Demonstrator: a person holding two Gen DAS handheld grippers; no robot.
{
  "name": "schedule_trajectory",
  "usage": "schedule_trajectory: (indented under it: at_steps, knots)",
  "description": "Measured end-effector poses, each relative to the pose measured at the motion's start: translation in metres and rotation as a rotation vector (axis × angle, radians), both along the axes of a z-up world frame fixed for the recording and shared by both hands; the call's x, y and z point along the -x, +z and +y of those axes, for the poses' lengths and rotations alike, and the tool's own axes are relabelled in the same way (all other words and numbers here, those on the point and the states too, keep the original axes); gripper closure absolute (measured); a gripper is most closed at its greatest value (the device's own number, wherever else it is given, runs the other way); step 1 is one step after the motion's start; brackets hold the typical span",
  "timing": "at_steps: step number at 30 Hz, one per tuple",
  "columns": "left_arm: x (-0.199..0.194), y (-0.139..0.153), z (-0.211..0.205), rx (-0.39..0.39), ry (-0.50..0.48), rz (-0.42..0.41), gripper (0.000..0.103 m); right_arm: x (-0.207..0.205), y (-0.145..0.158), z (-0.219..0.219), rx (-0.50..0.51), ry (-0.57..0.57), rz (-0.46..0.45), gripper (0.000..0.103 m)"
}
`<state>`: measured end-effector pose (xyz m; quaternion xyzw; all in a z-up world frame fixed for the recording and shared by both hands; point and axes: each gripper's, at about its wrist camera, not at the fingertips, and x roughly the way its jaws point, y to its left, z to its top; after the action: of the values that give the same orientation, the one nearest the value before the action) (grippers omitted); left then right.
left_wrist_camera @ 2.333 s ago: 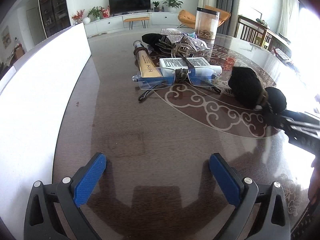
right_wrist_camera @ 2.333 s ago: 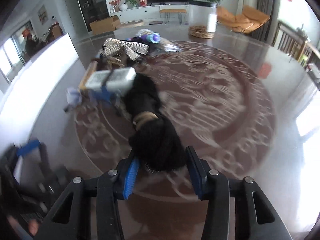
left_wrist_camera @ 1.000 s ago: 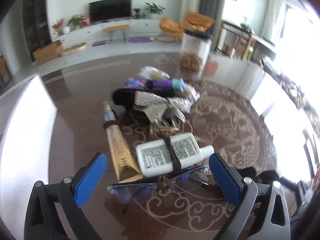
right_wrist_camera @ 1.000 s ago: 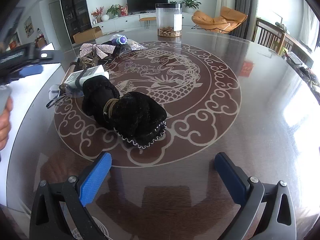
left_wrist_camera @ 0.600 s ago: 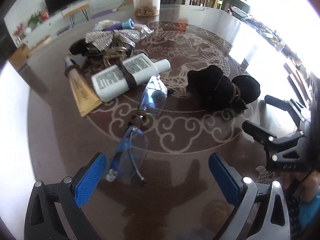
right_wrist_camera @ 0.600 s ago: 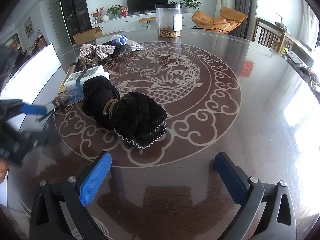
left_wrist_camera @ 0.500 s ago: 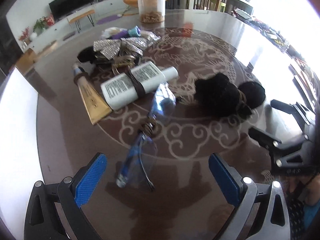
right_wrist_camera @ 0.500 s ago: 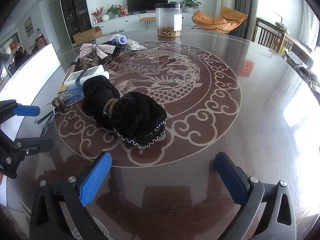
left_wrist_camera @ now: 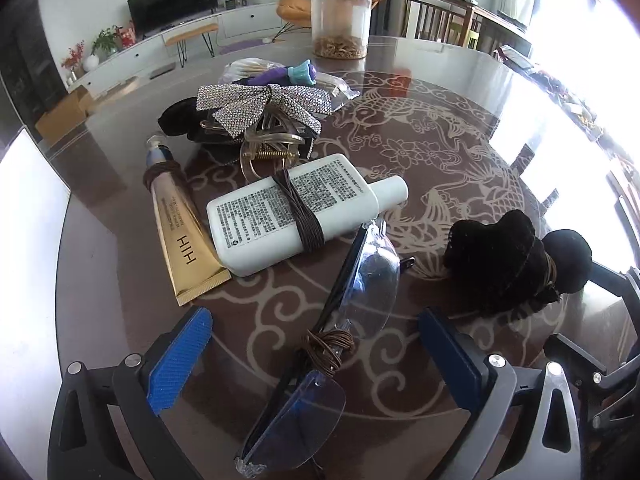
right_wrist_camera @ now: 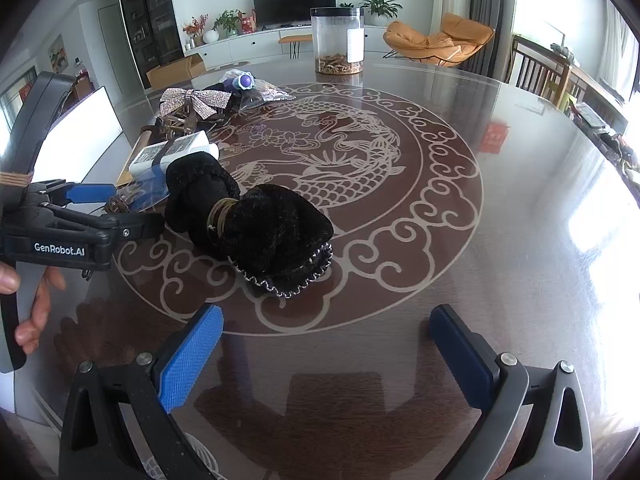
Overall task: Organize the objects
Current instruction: 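Grasp the blue-framed glasses with the left tool while the right tool holds the fabric, then carry the glasses and black fabric into the bin and release them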
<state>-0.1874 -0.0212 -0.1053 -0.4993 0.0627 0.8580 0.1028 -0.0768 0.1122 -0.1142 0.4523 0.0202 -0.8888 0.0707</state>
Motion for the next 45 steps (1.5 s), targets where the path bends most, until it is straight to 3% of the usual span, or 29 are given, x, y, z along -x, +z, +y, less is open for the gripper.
schedule_trajectory:
  at_steps: [7, 14, 15, 17, 19, 22, 28, 32, 34, 38, 42, 45]
  knots:
    - [0.005, 0.001, 0.004, 0.012, -0.001, -0.045, 0.000, 0.000, 0.000, 0.000, -0.001, -0.003, 0.001, 0.000]
    - [-0.010, 0.003, 0.002, 0.010, -0.015, -0.030, 0.000, 0.000, 0.000, 0.000, -0.002, -0.003, 0.001, 0.000]
    - [-0.012, 0.004, 0.001, 0.010, -0.019, -0.023, 0.003, 0.000, 0.000, -0.001, -0.003, -0.003, 0.001, 0.000]
    - [-0.018, 0.009, 0.000, 0.004, -0.026, 0.005, 0.023, 0.000, 0.000, 0.000, -0.002, -0.003, 0.001, 0.000]
    - [-0.024, 0.015, -0.001, -0.002, -0.020, 0.033, 0.065, 0.000, 0.000, 0.000, -0.002, -0.003, 0.001, 0.000]
    - [-0.044, 0.016, 0.000, 0.024, -0.008, 0.060, 0.080, 0.000, 0.000, 0.000, -0.002, -0.003, 0.001, 0.000]
    - [-0.106, 0.013, -0.010, -0.030, 0.043, 0.076, 0.082, -0.003, 0.001, 0.001, 0.018, 0.010, 0.000, 0.000]
    - [-0.133, 0.014, -0.024, -0.089, 0.082, 0.083, 0.082, -0.019, 0.015, 0.028, 0.206, -0.015, 0.041, 0.000]
    - [-0.139, 0.015, -0.031, -0.122, 0.100, 0.089, 0.082, -0.018, 0.021, 0.038, 0.241, -0.008, 0.029, 0.000]
    - [-0.146, 0.015, -0.043, -0.159, 0.117, 0.095, 0.083, 0.000, 0.044, 0.010, 0.072, 0.203, 0.013, 0.000]
    - [-0.153, 0.020, -0.042, -0.183, 0.116, 0.109, 0.085, 0.024, 0.051, -0.052, -0.147, 0.436, 0.000, 0.000]
    - [-0.155, 0.027, -0.041, -0.203, 0.115, 0.121, 0.087, 0.050, 0.026, -0.072, -0.201, 0.451, -0.108, 0.005]
